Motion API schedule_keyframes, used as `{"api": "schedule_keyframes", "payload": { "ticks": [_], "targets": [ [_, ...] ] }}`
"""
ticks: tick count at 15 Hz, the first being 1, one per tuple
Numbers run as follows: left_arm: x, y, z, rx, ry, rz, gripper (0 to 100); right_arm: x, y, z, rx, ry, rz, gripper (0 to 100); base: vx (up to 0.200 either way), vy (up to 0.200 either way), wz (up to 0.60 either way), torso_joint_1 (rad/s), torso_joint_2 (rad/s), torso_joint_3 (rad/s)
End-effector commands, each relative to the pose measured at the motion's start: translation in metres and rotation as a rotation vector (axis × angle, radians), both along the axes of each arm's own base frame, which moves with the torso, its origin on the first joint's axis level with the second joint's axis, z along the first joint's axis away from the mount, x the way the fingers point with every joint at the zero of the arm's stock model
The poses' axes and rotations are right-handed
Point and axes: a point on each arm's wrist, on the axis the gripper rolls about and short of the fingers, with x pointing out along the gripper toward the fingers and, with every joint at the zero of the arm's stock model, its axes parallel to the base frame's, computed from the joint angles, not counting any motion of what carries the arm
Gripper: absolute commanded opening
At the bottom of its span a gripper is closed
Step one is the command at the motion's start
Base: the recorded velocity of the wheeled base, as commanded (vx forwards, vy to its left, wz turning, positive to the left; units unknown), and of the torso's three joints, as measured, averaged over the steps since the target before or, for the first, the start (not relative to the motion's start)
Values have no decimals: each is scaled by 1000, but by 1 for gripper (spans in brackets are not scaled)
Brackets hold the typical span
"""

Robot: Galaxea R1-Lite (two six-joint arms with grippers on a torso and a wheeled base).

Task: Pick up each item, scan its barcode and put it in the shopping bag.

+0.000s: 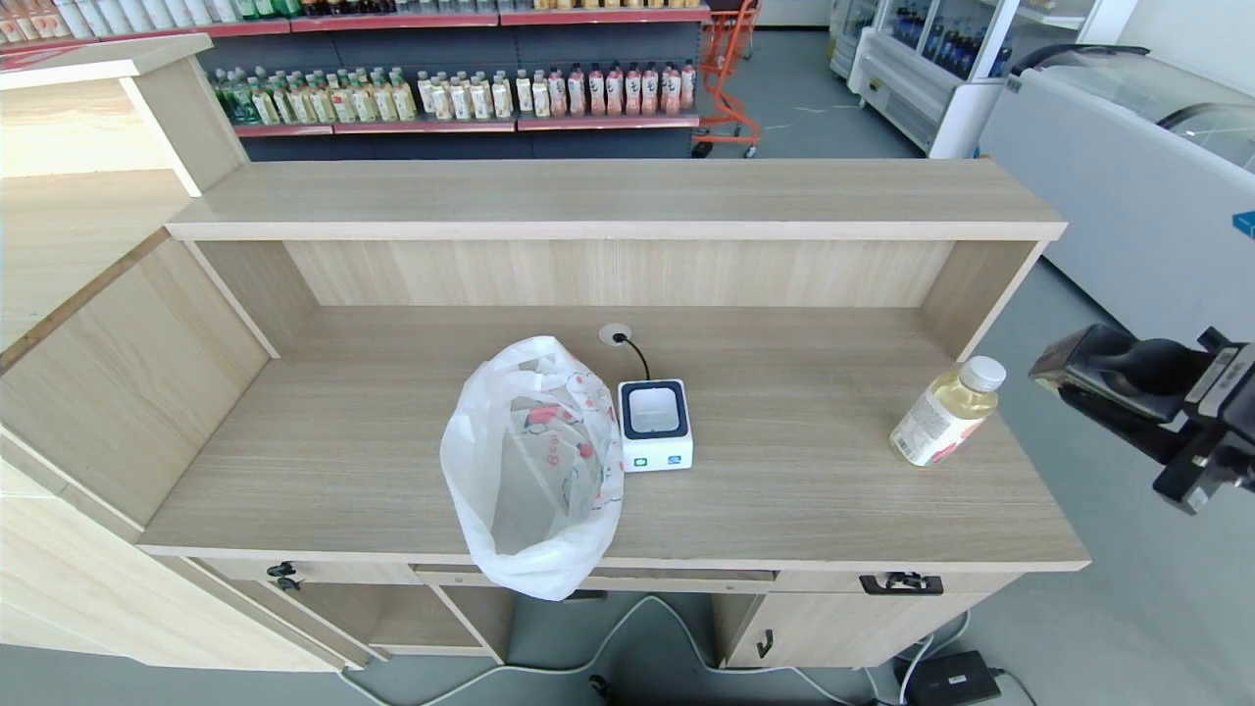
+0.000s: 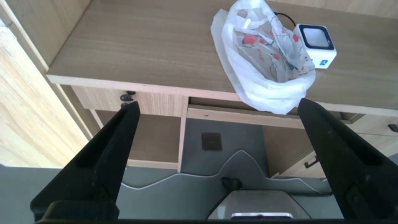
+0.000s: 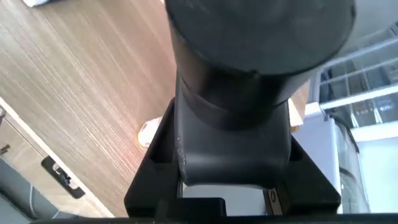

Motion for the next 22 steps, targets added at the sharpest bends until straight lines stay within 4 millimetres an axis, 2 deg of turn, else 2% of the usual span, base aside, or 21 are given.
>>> {"api": "schedule_keyframes", "payload": {
  "ticks": [1, 3, 5, 9, 11, 13, 14, 17, 19, 22],
  "targets": [
    [0, 0, 0, 0, 0, 0, 100, -11, -30, 2, 49, 3, -201, 0, 0, 0, 0, 0, 0, 0],
    [0, 0, 0, 0, 0, 0, 100, -11, -30, -1, 93, 26, -193, 0, 0, 0, 0, 0, 0, 0],
    [0, 0, 0, 0, 0, 0, 100, -11, -27, -5, 118, 64, -77, 0, 0, 0, 0, 0, 0, 0],
    [0, 0, 0, 0, 0, 0, 100, 1, -22, -4, 204, 105, -25, 0, 0, 0, 600, -1, 1, 5],
    [0, 0, 0, 0, 0, 0, 100, 19, -6, 1, 351, 171, 80, 0, 0, 0, 0, 0, 0, 0],
    [0, 0, 0, 0, 0, 0, 100, 36, 26, 8, 569, 297, 223, 0, 0, 0, 0, 0, 0, 0],
    [0, 0, 0, 0, 0, 0, 100, 48, 43, 16, 806, 392, 295, 0, 0, 0, 0, 0, 0, 0],
    [0, 0, 0, 0, 0, 0, 100, 91, 56, 3, 1175, 616, 228, 0, 0, 0, 0, 0, 0, 0],
    [0, 0, 0, 0, 0, 0, 100, 125, 63, -13, 1260, 719, 181, 0, 0, 0, 0, 0, 0, 0],
    [0, 0, 0, 0, 0, 0, 100, 156, 71, -27, 1259, 753, 167, 0, 0, 0, 0, 0, 0, 0]
  ]
}}
